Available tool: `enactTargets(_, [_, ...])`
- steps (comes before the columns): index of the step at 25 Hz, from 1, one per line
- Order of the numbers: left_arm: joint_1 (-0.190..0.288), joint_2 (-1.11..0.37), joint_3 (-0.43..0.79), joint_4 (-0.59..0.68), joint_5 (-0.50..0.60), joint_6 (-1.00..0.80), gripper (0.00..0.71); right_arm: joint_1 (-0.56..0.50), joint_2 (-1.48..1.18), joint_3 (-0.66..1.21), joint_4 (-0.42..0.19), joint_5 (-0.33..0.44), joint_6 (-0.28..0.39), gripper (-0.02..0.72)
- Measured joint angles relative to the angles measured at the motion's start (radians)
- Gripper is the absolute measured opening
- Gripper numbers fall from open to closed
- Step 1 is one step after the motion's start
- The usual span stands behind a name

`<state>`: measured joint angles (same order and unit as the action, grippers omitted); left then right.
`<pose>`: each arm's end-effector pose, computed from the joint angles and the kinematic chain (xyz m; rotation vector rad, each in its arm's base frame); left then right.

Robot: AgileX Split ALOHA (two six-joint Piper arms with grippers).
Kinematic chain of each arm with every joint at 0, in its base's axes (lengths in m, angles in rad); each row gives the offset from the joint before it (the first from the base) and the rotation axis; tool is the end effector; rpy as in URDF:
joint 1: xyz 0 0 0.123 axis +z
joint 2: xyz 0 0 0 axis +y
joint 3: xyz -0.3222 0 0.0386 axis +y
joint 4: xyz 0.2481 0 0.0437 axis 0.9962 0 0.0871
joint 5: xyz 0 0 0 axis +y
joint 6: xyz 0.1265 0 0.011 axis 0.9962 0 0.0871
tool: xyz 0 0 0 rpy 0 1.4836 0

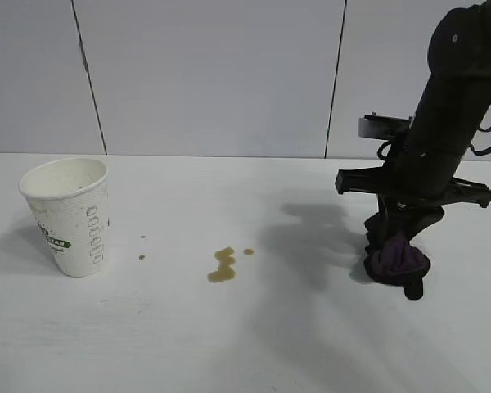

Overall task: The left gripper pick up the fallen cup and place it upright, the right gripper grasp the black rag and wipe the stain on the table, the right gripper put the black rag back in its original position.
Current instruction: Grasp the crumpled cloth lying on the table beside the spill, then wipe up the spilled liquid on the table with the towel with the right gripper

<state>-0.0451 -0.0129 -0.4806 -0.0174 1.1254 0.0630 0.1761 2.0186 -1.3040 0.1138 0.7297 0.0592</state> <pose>-0.0164 -0.0013 0.2476 0.1157 2.1122 -0.0104 0.4094 0.0826 0.1435 -0.0590 2.9347 0.1608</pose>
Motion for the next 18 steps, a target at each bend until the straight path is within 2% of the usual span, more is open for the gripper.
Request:
enactTargets(4, [0.000, 0.000, 0.000, 0.000, 0.000, 0.000, 0.620, 0.039, -0.052, -0.065, 0.057, 0.024, -0.035, 0.074])
enactTargets(9, [0.000, 0.000, 0.000, 0.000, 0.000, 0.000, 0.620, 0.192, -0.082, -0.185, 0.089, 0.024, -0.046, 0.074])
enactTargets(13, [0.000, 0.000, 0.000, 0.000, 0.000, 0.000, 0.620, 0.326, -0.081, -0.206, 0.091, -0.025, -0.048, 0.074])
enactTargets(18, [0.000, 0.000, 0.000, 0.000, 0.000, 0.000, 0.620, 0.439, -0.026, -0.207, 0.091, -0.116, -0.047, 0.074])
